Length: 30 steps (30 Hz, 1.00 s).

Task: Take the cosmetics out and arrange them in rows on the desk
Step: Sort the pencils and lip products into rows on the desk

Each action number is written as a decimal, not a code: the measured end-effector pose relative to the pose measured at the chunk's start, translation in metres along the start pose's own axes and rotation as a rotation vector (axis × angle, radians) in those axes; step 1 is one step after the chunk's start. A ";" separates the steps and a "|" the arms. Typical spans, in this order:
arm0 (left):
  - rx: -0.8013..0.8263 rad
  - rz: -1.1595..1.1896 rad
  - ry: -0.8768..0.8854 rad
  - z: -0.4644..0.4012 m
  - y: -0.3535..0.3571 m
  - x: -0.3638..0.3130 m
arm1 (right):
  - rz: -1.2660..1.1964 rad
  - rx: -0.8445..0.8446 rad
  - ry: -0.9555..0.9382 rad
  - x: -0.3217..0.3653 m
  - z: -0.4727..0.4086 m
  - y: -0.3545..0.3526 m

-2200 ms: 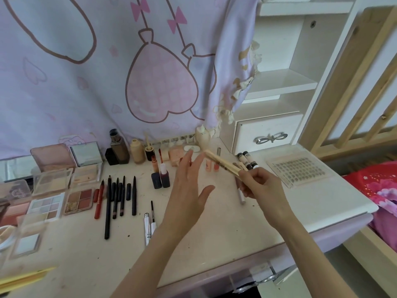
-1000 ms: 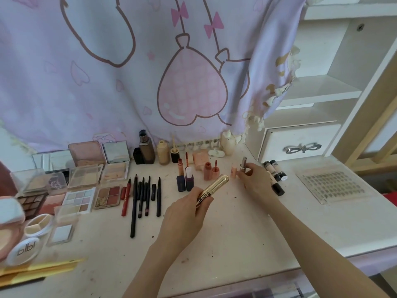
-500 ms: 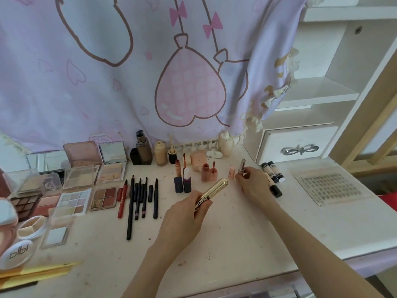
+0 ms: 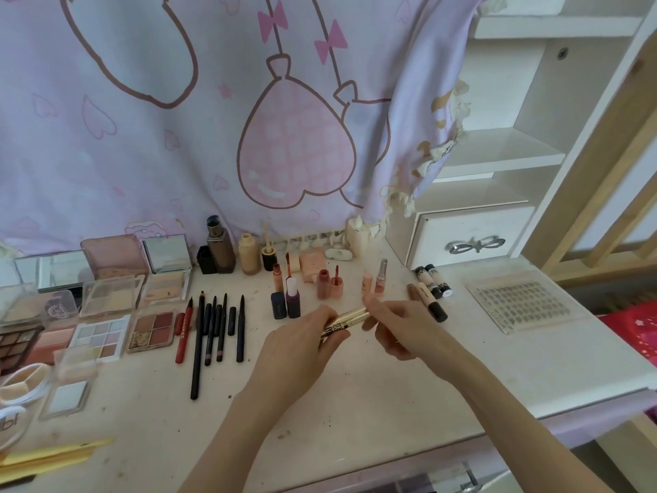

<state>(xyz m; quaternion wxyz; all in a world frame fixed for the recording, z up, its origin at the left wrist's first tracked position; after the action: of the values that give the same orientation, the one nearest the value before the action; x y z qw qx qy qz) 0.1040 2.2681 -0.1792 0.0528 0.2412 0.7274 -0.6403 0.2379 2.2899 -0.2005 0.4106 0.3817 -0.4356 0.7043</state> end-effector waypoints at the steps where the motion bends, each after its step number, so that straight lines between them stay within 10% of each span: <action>1: 0.001 -0.025 0.019 0.001 -0.001 -0.005 | 0.013 0.015 0.016 -0.001 0.001 0.004; 7: 0.040 -0.070 0.030 0.006 -0.002 -0.012 | -0.260 -0.037 0.008 0.002 0.003 0.014; 13: 0.222 0.561 0.034 0.017 0.006 -0.013 | -0.084 0.020 -0.292 0.030 0.018 0.019; 17: 0.169 0.331 0.050 0.015 -0.007 -0.003 | -0.074 0.189 -0.307 0.037 0.026 0.022; 21: 0.199 0.028 0.066 0.017 -0.007 -0.003 | 0.118 -0.010 -0.299 0.034 0.021 0.012; 30: 0.179 -0.017 0.042 0.019 -0.008 -0.002 | -0.091 0.108 -0.234 0.022 0.017 0.023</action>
<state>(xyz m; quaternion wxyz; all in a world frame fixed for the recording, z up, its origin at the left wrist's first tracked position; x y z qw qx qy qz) 0.0981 2.2492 -0.1743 0.0103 0.2522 0.6701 -0.6980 0.2117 2.2725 -0.1822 0.3675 0.5022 -0.4239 0.6580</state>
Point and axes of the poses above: each hand's wrist, its own z-axis away from the middle knuckle, its own y-axis out of the palm, x = y × z, the point moved 10 cm from there along -z, towards the middle knuckle, and after that the axes turned 3 degrees about y, right-handed, at the moved point
